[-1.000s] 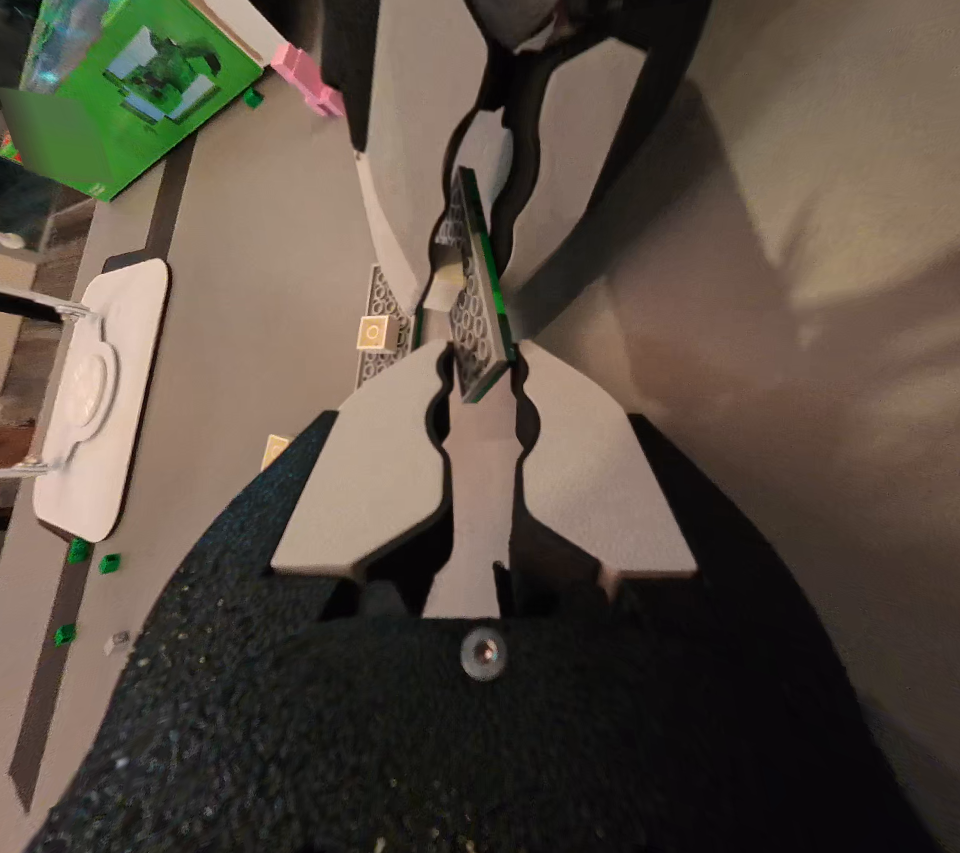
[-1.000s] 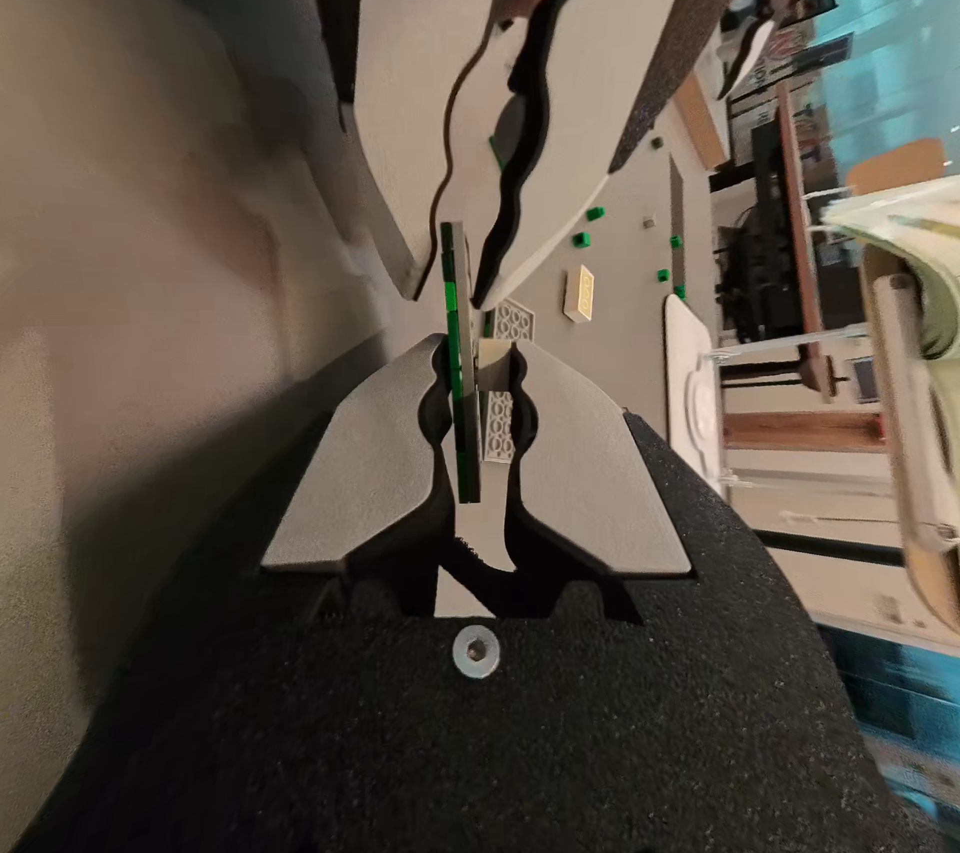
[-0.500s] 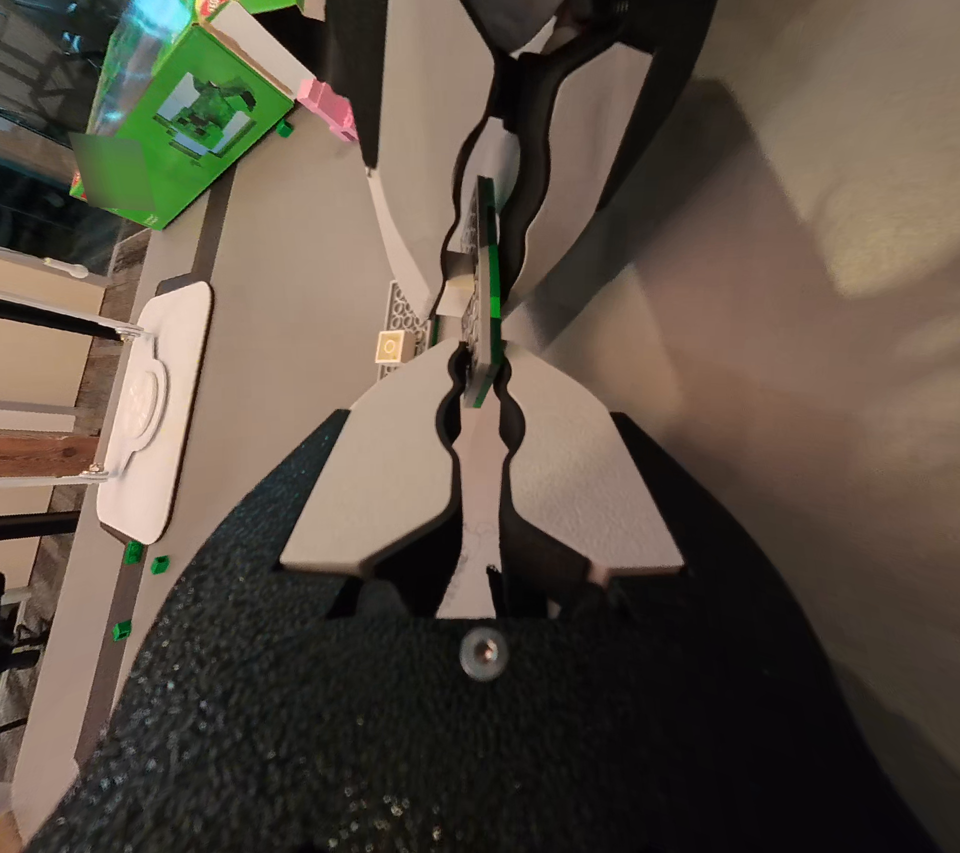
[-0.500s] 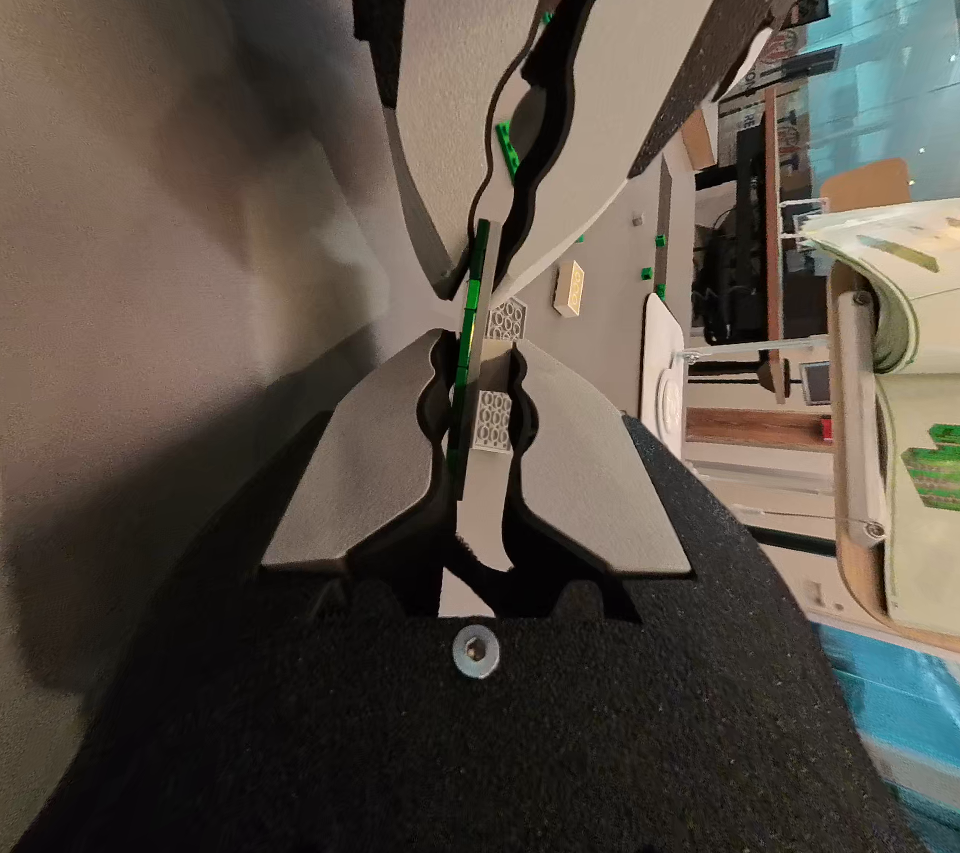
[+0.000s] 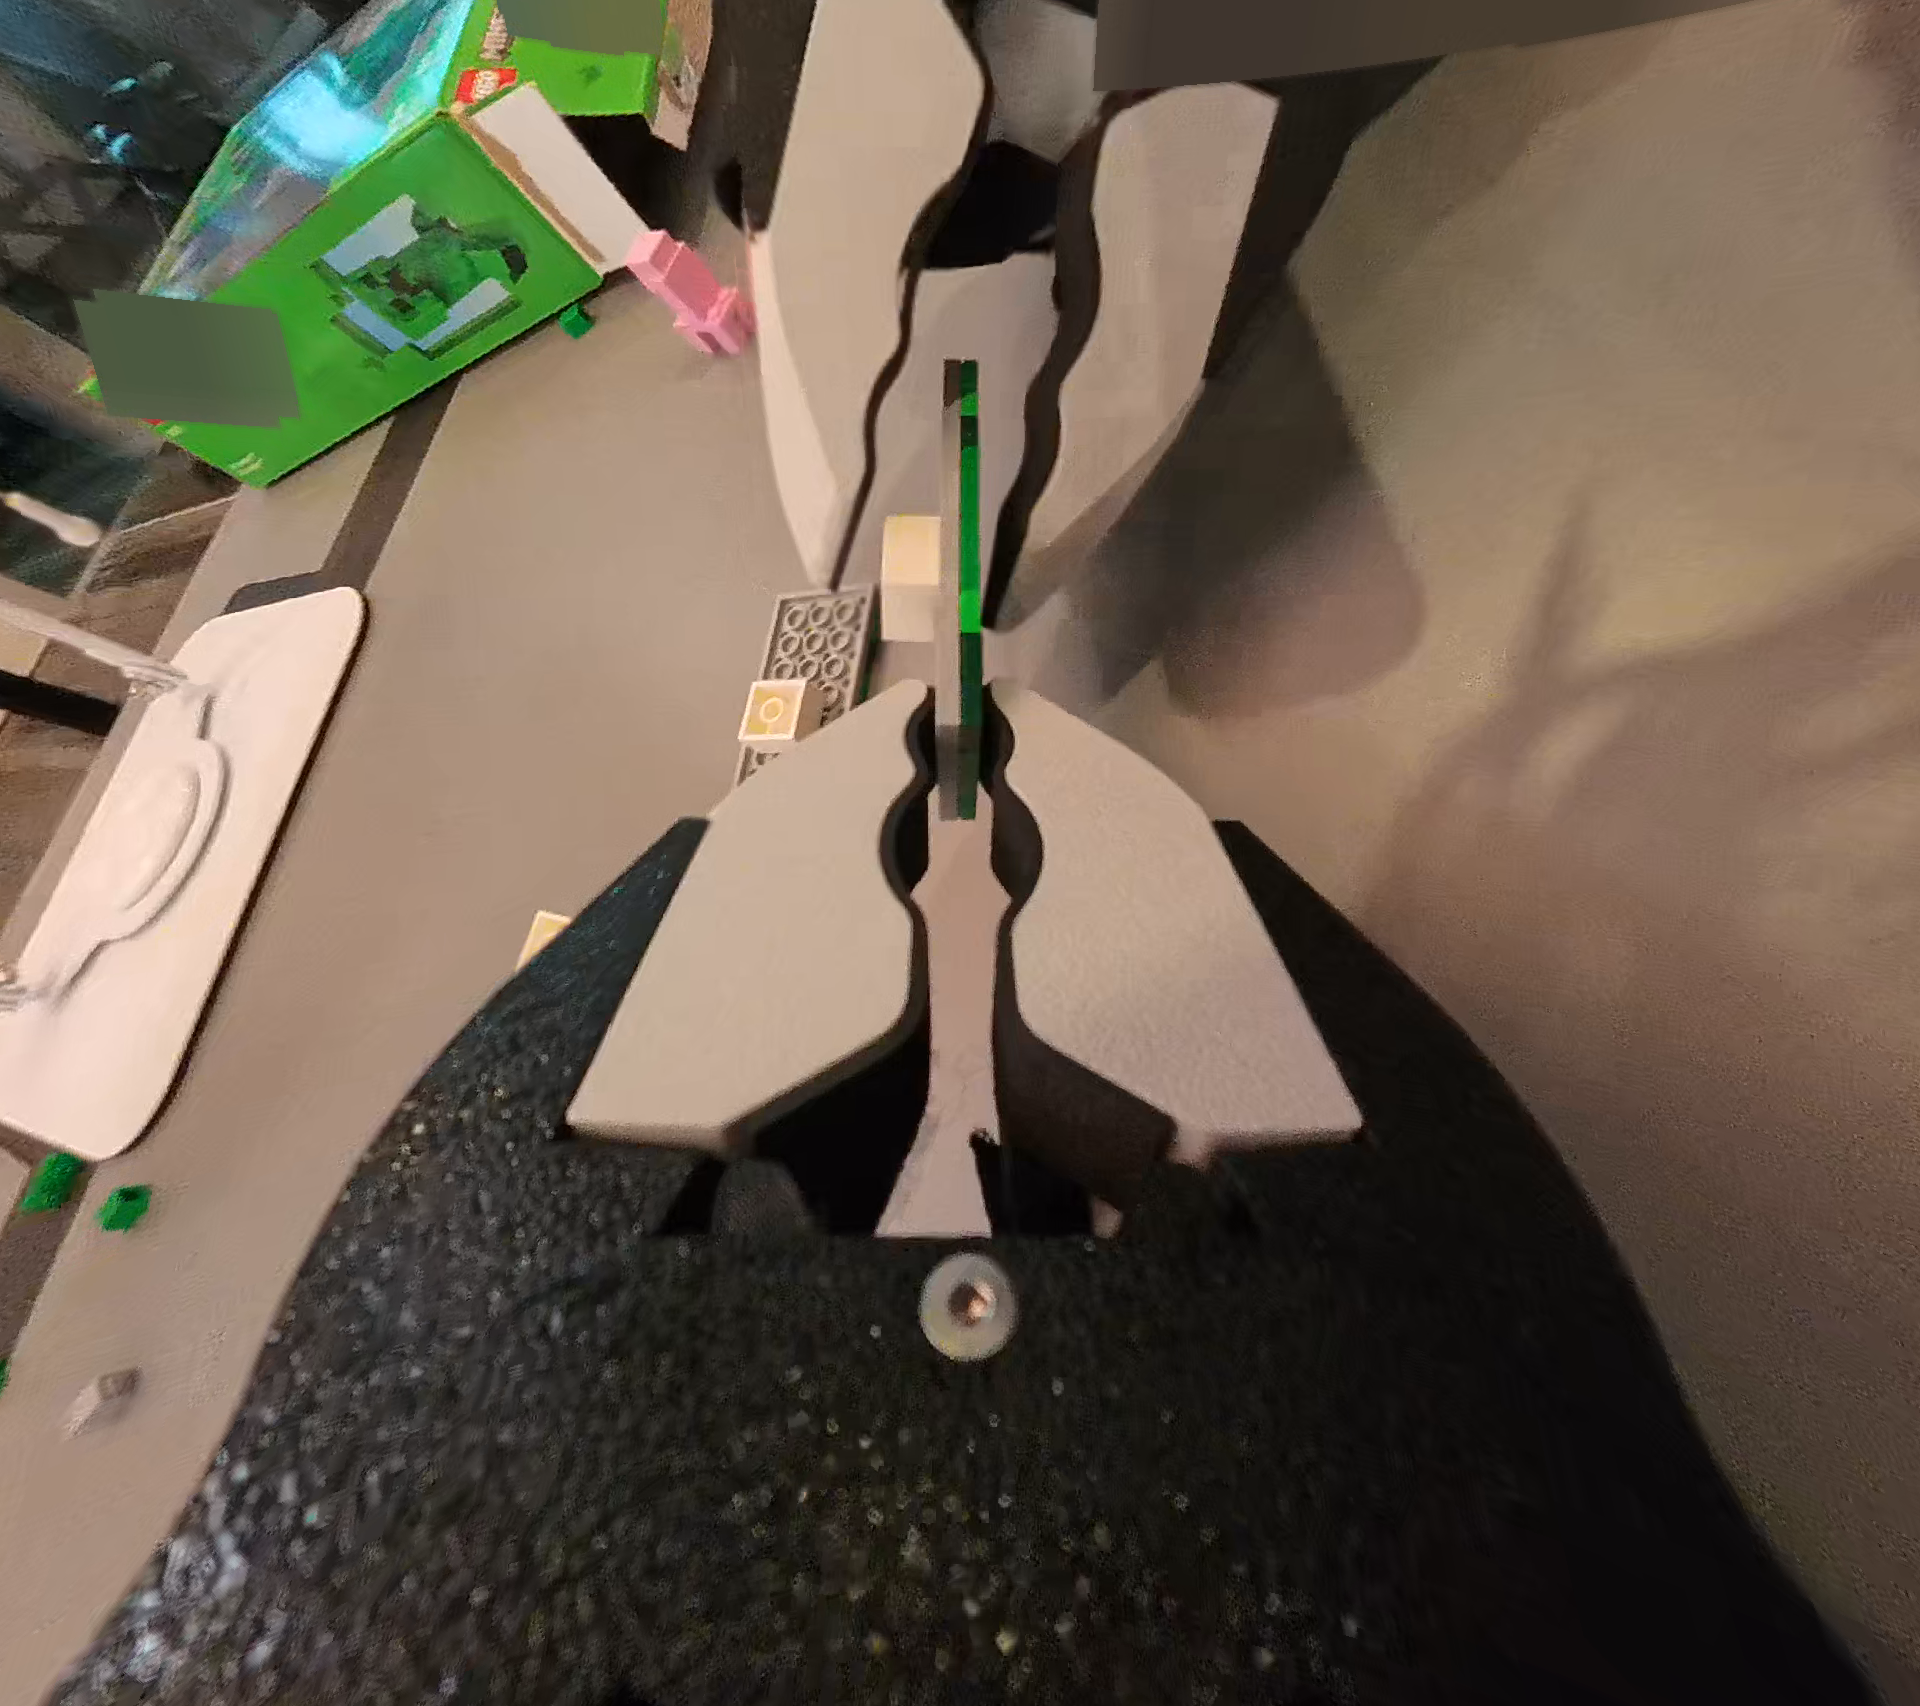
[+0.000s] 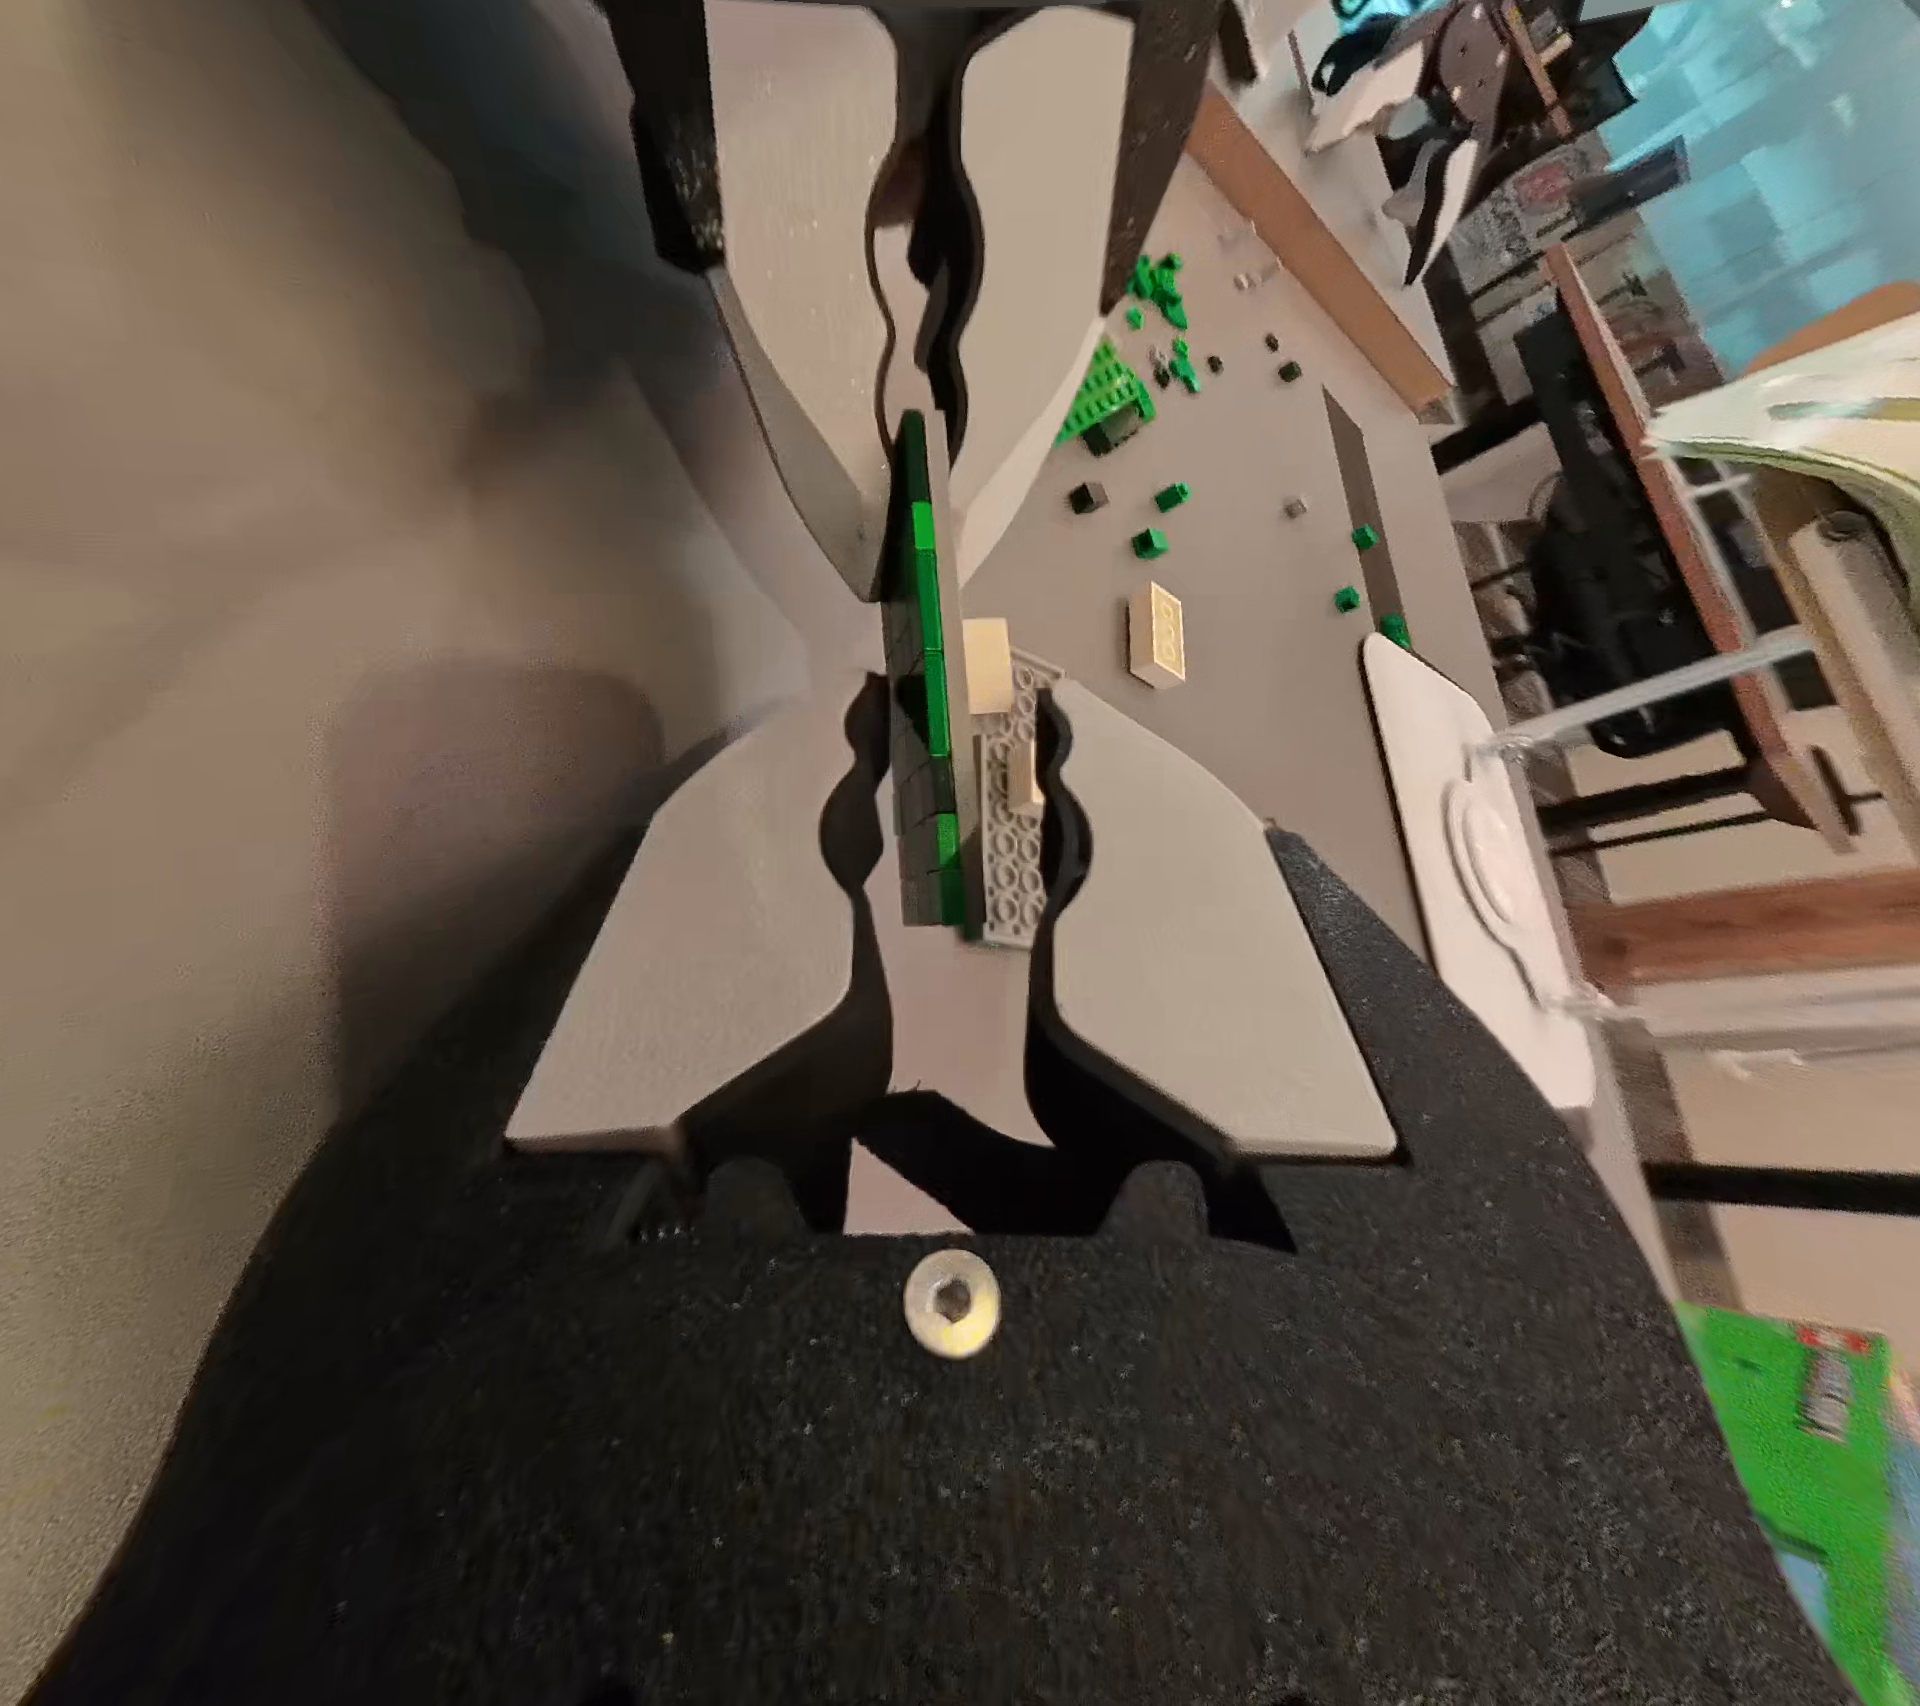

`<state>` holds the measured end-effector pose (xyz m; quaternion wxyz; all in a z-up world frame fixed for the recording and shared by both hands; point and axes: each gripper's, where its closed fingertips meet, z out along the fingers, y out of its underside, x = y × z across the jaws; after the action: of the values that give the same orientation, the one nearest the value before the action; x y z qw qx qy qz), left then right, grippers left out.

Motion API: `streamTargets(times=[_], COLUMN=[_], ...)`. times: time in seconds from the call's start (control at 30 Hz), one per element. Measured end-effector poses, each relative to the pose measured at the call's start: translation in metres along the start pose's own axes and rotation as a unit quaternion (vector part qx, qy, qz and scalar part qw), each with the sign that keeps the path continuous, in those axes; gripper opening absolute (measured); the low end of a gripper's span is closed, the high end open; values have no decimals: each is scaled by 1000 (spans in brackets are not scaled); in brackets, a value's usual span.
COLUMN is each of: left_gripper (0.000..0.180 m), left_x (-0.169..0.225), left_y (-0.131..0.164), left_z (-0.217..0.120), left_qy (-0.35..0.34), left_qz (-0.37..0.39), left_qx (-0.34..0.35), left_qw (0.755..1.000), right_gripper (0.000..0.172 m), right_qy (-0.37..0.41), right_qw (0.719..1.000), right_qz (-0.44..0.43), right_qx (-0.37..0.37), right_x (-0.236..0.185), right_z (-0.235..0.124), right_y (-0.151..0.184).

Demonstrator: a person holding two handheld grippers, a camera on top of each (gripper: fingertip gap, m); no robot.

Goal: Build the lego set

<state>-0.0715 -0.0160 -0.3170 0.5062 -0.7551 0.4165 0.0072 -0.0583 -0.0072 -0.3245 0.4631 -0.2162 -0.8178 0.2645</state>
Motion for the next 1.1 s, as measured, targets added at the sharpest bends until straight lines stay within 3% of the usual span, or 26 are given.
streamTargets(times=[0.33, 0.4, 0.5, 0.6, 0.7, 0.93, 1.1], left_gripper=[6, 6, 6, 6, 6, 6, 6], left_x=[7, 4, -1, -1, -3, -8, -25], left_y=[-5, -5, -3, -1, 2, 0, 6], left_z=[0, 0, -5, -8, -9, -12, -20], left_qy=[13, 10, 0, 5, 6, -28, -112], left_qz=[23, 9, 15, 18, 13, 55, 103], left_qx=[16, 22, 30, 39, 39, 49, 57], left_qw=[1000, 1000, 999, 999, 999, 997, 987], right_gripper=[17, 19, 34, 15, 10, 19, 27], right_qy=[-75, -53, -11, 4, 6, 76, 113], right_qw=[996, 996, 999, 999, 999, 997, 993], right_qz=[51, 60, 49, 34, 33, -1, 18], right_qx=[27, 38, 20, 28, 12, -7, -7], right_x=[-7, -3, 4, 1, -2, 7, 8], right_z=[-5, -5, -12, -16, -14, -12, -15], right_y=[-6, -5, 4, 3, 3, 3, 3])
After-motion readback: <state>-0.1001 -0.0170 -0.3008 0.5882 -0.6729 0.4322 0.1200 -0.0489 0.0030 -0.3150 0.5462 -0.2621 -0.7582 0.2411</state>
